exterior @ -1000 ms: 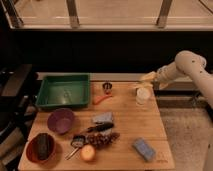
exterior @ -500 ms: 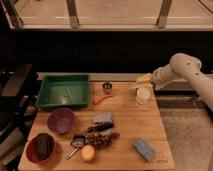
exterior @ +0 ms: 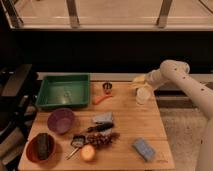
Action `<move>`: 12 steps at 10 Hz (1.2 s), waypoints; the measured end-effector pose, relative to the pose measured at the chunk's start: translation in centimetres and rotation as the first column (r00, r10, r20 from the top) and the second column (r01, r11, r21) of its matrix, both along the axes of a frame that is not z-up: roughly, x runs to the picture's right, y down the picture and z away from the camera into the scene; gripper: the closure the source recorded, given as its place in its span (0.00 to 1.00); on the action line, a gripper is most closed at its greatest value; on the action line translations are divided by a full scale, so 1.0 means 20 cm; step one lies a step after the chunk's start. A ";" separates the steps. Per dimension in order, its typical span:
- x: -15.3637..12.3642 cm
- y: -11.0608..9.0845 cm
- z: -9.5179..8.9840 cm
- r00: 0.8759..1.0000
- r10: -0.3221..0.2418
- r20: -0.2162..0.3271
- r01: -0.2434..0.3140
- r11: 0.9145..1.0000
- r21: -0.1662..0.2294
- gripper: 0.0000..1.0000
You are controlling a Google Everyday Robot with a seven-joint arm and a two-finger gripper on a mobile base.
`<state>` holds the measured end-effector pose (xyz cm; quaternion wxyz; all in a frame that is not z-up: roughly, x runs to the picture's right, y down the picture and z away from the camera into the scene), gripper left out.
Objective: Place banana in purple bowl
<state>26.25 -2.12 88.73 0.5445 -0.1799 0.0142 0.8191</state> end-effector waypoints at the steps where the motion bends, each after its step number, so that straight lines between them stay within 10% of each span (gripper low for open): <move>1: 0.02 -0.01 0.04 0.999 0.005 -0.032 -0.004 1.000 0.012 0.20; 9: 0.05 0.00 0.23 0.990 -0.021 -0.141 0.018 0.999 -0.028 0.20; 12: 0.02 0.00 0.25 0.988 -0.041 -0.147 0.038 0.999 -0.024 0.42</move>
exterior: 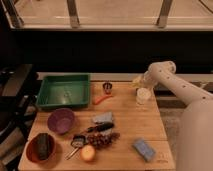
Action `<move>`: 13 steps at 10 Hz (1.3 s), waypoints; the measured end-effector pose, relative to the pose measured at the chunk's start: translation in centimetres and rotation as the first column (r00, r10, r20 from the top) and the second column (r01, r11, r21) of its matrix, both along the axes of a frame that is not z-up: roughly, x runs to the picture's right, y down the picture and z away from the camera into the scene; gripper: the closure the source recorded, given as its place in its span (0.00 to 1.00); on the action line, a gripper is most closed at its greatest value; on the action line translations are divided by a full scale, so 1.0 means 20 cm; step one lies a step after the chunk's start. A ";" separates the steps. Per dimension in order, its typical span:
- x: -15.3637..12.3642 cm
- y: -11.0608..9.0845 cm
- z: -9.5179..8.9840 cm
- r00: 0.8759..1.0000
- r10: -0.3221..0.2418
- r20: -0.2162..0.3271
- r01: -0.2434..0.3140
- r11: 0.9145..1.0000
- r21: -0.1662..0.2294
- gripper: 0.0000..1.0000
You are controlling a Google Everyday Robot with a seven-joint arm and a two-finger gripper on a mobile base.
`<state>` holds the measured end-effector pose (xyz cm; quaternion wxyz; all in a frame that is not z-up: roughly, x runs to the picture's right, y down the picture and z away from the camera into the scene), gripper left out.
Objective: Place banana in purple bowl
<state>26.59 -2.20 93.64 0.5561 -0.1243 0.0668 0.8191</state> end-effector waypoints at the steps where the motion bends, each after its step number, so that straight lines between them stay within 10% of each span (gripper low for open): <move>1: 0.01 0.00 0.00 1.000 -0.001 -0.004 0.001 1.000 0.000 0.55; 6: 0.01 0.00 -0.01 1.000 0.013 -0.003 -0.013 1.000 0.008 0.99; 10: -0.02 -0.19 -0.22 0.998 0.012 0.064 -0.019 0.994 0.104 1.00; 13: -0.21 -0.24 -0.36 0.977 -0.015 0.211 -0.015 0.990 0.139 1.00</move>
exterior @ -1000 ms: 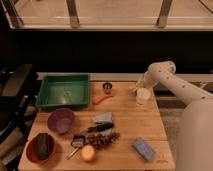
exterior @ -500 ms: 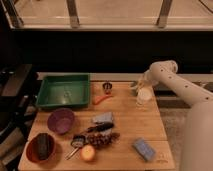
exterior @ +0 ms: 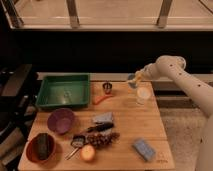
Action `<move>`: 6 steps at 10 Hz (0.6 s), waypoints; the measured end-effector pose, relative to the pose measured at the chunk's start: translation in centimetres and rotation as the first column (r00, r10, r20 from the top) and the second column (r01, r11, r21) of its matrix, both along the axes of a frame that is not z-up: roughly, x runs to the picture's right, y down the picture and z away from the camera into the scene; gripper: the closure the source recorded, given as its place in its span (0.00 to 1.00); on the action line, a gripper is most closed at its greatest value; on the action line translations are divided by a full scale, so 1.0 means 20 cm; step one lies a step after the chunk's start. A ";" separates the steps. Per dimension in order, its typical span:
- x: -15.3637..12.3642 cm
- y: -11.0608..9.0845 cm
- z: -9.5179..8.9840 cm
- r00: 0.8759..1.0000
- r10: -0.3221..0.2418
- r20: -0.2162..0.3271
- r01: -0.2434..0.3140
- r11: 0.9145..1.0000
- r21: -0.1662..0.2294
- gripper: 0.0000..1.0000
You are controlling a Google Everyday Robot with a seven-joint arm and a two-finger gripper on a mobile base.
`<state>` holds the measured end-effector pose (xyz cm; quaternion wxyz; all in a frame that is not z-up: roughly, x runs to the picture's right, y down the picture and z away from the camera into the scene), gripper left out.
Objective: Place banana in purple bowl
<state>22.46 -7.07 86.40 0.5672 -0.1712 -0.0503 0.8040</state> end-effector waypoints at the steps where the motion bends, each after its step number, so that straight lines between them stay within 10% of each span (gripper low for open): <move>1: -0.06 0.01 -0.03 0.999 -0.011 0.042 0.011 1.000 -0.005 1.00; 6: -0.34 0.21 -0.23 0.957 -0.071 0.282 0.100 0.991 -0.090 1.00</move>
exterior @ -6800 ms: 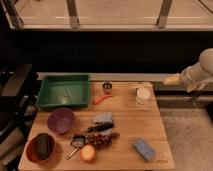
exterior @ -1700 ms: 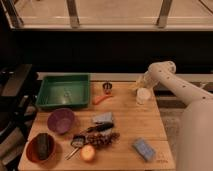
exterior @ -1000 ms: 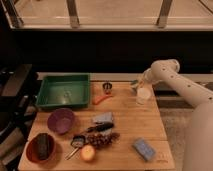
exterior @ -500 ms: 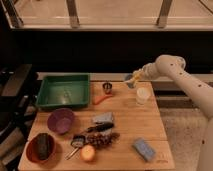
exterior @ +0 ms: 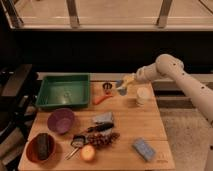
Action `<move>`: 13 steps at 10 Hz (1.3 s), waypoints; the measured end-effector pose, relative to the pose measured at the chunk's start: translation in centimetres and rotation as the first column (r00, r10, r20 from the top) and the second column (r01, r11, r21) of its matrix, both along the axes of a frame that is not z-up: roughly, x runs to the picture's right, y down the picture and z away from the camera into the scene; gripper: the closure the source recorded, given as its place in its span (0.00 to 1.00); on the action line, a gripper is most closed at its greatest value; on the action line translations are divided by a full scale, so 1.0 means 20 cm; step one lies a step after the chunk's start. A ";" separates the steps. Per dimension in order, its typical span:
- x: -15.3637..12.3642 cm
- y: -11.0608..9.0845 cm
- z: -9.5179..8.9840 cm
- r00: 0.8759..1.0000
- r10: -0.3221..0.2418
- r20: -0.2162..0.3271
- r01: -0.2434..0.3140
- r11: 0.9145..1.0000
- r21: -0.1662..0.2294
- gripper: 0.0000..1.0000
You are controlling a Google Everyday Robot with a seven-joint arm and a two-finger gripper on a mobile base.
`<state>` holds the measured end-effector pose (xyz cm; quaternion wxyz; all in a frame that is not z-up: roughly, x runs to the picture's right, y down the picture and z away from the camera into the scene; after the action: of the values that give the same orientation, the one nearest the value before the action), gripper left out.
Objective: Place banana in purple bowl
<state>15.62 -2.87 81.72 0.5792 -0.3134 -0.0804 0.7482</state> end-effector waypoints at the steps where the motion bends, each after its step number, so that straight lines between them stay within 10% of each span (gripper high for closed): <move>1: -0.01 0.02 -0.02 1.000 -0.006 0.010 0.006 1.000 -0.008 1.00; 9: -0.03 0.03 -0.02 0.999 -0.037 0.023 0.037 0.999 -0.006 1.00; 13: -0.37 0.11 -0.07 0.981 -0.092 0.171 0.092 0.996 0.003 1.00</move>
<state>8.14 -0.67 80.40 0.6033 -0.3812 -0.1133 0.6913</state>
